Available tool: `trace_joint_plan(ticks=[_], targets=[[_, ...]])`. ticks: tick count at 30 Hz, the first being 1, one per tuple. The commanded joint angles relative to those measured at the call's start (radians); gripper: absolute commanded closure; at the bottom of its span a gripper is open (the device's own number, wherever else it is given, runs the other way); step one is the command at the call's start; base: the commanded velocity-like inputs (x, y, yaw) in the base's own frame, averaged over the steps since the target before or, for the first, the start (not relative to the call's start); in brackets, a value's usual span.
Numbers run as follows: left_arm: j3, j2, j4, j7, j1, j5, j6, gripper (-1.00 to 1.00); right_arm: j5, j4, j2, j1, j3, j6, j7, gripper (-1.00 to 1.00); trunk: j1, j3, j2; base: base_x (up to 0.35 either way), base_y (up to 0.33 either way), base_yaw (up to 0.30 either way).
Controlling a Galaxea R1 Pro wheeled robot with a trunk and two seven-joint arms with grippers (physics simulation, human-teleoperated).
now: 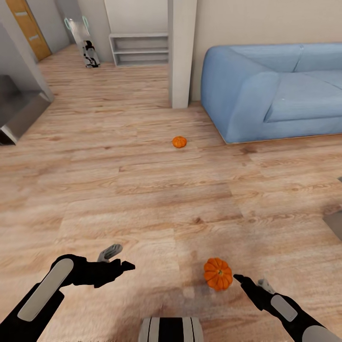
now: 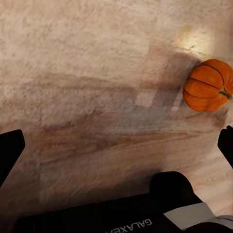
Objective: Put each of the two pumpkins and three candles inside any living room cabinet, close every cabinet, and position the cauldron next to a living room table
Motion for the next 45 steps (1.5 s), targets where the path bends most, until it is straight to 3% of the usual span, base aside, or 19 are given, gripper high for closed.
trace_joint_plan(ticks=[1,7,20,28,45], targets=[[-0.001,0.001,-0.001,0.010,-0.001,0.010,-0.001,-1.00,-0.004,0.000,-0.001,0.000,0.004,0.001,0.003,-1.00,0.000,-0.005,-0.001,0.000,0.000,0.000],[-0.001,0.001,-0.001,0.010,-0.001,0.010,-0.001,-1.00,-0.004,0.000,-0.001,0.000,0.004,-0.003,0.003,-1.00,0.002,-0.020,-0.001,0.000,0.000,0.000],[0.000,0.001,-0.001,0.010,-0.001,0.010,-0.001,-1.00,-0.003,0.000,-0.001,0.000,0.004,-0.005,0.003,-1.00,0.002,-0.020,-0.001,0.014,0.011,0.000],[-0.003,0.000,0.000,0.011,-0.001,0.010,-0.001,-1.00,0.041,0.000,0.002,0.000,0.003,-0.005,0.002,-1.00,0.002,-0.020,-0.001,0.066,0.033,0.000],[-0.004,-0.007,0.002,0.011,-0.001,0.010,-0.001,-1.00,0.043,0.000,0.002,0.000,0.002,-0.006,0.002,-1.00,0.002,-0.020,-0.001,0.054,0.034,0.000]])
